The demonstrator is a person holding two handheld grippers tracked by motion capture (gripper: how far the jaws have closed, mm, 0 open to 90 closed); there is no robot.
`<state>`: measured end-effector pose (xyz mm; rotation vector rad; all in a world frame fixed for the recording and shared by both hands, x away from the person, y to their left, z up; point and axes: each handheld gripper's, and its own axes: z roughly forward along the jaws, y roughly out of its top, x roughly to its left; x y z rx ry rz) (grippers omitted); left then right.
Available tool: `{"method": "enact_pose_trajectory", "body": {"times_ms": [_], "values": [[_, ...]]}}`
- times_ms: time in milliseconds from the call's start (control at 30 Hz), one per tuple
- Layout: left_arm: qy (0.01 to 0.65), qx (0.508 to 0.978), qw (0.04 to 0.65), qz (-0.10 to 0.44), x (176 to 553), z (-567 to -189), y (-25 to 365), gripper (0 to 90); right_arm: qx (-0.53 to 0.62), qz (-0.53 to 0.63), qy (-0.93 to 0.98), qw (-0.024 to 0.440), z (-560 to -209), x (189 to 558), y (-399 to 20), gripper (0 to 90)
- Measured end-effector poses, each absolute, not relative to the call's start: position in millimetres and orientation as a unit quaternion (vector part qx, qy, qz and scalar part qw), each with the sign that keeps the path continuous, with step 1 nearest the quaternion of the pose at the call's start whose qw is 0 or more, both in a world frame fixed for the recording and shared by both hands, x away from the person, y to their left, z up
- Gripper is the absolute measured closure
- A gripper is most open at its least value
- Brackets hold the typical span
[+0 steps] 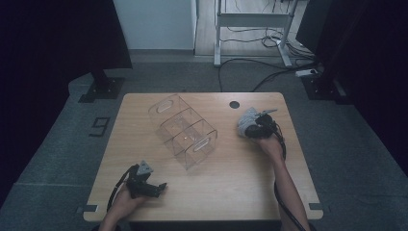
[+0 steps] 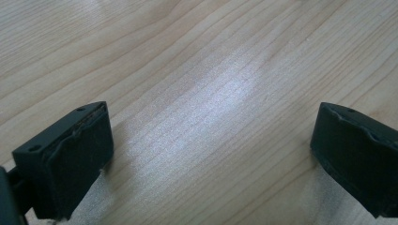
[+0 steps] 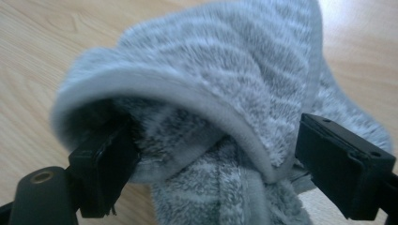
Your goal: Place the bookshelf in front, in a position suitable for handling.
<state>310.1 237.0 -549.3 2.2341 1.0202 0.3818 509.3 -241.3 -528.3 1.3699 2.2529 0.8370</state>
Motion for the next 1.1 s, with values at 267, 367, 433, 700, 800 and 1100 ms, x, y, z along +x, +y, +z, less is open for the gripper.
{"method": "enact_pose_trajectory", "body": {"times_ms": [267,367,433,700,800,1100], "values": [[0.389,0.851,0.322,0.146,310.1,-549.4,236.8,0.0,0.503,0.299,0.796,0.154,-535.4,511.9,-243.9,37.9],[0.389,0.85,0.322,0.145,310.1,-549.4,236.7,0.0,0.505,0.296,0.798,0.147,-532.2,509.7,-242.6,56.2],[0.389,0.851,0.322,0.146,310.1,-549.3,236.8,0.0,0.505,0.295,0.798,0.149,-531.8,509.0,-241.9,57.5],[0.389,0.851,0.322,0.145,310.2,-549.3,236.8,0.0,0.49,0.288,0.805,0.17,-520.0,504.5,-239.6,61.3],[0.389,0.851,0.322,0.146,310.2,-549.3,236.8,0.0,0.488,0.292,0.803,0.175,-510.6,502.2,-240.8,61.3],[0.39,0.85,0.322,0.146,310.0,-549.3,236.5,0.0,0.473,0.312,0.803,0.185,-480.9,490.8,-238.6,61.1]]}}
